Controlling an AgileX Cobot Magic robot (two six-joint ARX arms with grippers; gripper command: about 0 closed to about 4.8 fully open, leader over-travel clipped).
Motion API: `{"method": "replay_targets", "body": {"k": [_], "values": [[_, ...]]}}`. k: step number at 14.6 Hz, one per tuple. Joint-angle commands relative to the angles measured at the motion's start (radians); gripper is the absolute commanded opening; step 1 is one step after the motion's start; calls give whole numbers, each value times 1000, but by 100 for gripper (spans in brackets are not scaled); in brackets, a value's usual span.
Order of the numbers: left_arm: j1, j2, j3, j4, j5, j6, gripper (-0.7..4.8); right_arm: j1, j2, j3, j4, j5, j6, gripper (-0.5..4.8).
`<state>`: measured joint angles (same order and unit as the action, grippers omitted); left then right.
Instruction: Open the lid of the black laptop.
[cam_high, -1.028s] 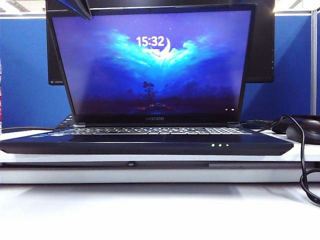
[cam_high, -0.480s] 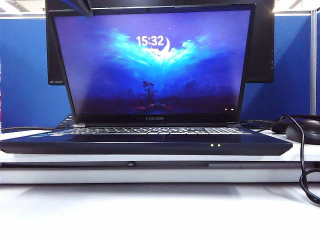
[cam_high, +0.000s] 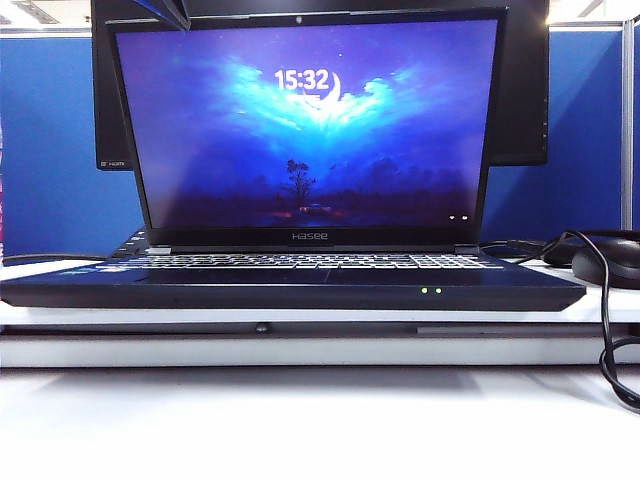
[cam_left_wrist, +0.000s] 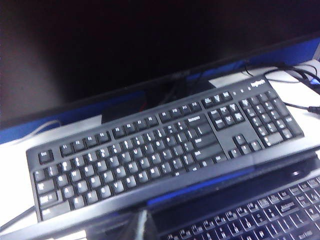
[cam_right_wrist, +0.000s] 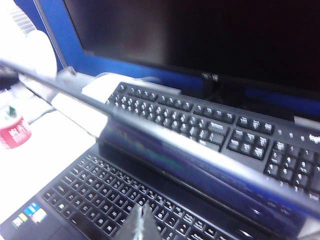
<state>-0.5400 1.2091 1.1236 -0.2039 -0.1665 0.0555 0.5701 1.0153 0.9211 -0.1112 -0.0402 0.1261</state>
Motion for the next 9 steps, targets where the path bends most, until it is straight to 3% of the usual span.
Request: {"method": "replay_targets", "body": {"k": [1, 3, 9], "values": [[2, 7, 18, 141, -13, 4, -6, 1, 16, 5, 16, 24, -4, -1], [2, 7, 18, 145, -10, 10, -6, 0, 29, 5, 27, 73, -8, -1], [2, 7, 18, 178, 8, 23, -6, -2, 64, 5, 101, 94, -22, -1]]}}
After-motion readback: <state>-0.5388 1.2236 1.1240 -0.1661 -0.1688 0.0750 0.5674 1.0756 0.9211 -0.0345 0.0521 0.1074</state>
